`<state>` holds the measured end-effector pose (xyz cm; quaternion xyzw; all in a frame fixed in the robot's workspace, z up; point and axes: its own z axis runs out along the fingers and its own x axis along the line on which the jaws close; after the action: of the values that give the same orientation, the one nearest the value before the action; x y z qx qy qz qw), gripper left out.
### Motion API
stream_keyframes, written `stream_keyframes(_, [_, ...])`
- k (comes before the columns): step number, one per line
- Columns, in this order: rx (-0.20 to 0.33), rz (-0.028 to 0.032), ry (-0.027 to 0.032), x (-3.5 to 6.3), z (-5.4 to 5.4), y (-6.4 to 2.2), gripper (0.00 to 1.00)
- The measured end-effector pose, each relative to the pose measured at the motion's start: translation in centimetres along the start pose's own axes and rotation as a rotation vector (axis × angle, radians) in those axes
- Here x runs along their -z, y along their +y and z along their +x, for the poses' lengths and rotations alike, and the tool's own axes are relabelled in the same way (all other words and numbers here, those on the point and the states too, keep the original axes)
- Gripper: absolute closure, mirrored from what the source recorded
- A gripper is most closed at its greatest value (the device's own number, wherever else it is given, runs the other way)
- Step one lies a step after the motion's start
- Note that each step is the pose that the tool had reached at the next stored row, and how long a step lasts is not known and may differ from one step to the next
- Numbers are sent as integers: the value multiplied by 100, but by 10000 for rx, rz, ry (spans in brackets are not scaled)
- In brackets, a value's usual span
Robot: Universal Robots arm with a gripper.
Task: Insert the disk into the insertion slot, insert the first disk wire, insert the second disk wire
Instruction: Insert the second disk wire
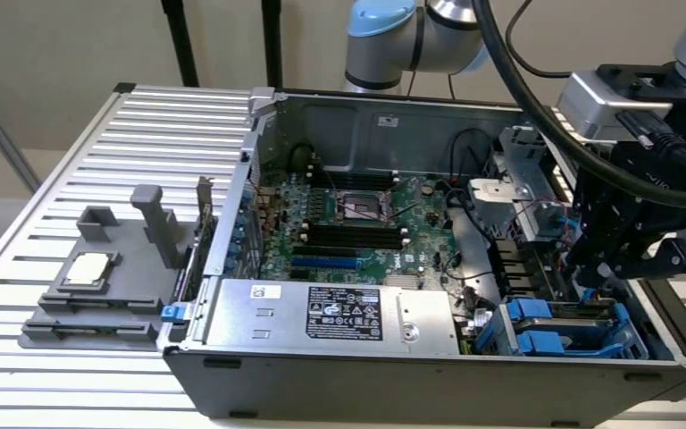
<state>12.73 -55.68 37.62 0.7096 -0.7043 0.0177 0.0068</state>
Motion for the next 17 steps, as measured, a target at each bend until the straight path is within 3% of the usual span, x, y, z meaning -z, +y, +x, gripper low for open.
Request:
stream_keyframes(3, [1,0,79,-8,-10,-3,72])
stream_keyframes(4, [1,0,88,-12,-10,-3,79])
stream_keyframes(9, [1,0,76,-27,6,-3,84])
stream_keyframes(10, [0,0,33,-32,26,-3,84])
stream_keyframes(13, [-3,4,-184,-57,116,3,84])
stream_keyframes(17, [-9,59,-448,-89,209,41,84])
